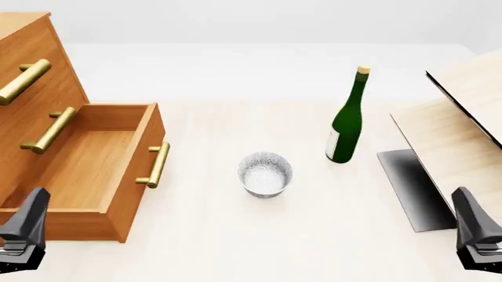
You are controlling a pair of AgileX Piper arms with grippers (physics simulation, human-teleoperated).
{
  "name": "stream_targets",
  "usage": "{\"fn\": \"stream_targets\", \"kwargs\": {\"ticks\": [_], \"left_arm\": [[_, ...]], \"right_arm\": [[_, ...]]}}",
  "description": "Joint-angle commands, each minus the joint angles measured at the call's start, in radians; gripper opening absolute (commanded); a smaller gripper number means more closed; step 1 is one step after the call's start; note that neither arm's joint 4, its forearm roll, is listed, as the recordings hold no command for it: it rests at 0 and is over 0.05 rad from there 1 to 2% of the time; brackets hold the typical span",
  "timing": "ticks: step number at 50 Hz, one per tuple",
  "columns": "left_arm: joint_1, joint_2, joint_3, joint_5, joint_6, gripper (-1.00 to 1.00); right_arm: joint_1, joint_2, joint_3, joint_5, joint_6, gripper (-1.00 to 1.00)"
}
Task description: Put the bowl in the bottom drawer of the cabinet and close it.
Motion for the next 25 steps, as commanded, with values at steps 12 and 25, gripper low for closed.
{"fn": "stream_targets", "kwargs": {"ticks": [12, 25], "left_arm": [[-0.001, 0.006, 0.0, 0.01, 0.007, 1.0], [-0.009, 0.012, 0.001, 0.021, 0.009, 1.0]], "right_arm": [[0.0, 0.005, -0.003, -0.001, 0.0, 1.0], [0.0, 0.005, -0.003, -0.001, 0.0, 1.0]]}}
